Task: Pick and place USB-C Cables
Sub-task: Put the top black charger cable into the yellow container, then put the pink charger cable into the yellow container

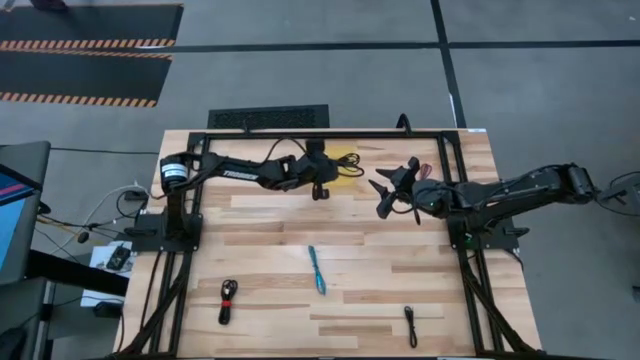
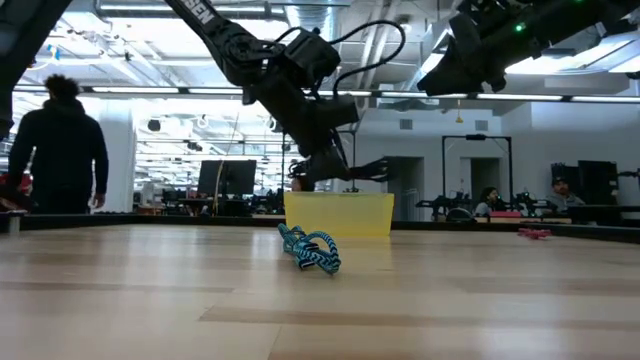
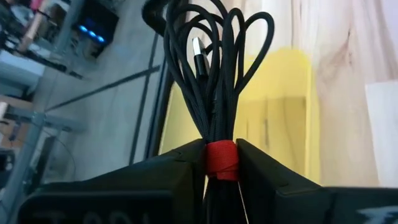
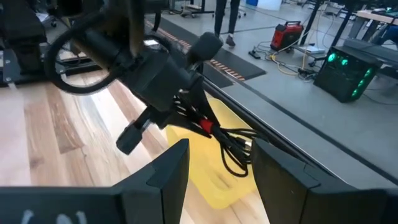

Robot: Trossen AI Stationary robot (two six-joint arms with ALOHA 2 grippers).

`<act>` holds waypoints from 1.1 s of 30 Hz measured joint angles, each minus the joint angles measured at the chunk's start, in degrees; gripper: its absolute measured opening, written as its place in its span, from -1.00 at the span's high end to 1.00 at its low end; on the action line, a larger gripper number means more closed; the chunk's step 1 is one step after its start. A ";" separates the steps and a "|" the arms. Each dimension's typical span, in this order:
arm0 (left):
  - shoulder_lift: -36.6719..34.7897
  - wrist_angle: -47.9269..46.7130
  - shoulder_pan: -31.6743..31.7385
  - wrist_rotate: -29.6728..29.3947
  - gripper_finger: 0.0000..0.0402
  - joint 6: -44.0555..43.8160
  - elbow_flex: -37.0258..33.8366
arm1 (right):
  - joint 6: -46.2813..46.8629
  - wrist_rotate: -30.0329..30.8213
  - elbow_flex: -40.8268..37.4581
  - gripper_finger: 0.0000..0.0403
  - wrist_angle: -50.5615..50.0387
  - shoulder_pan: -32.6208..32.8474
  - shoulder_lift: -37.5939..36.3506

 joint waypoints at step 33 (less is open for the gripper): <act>-9.67 -6.04 -2.76 0.53 0.51 -14.93 -6.16 | 18.41 3.15 0.00 0.03 -13.69 -6.96 0.02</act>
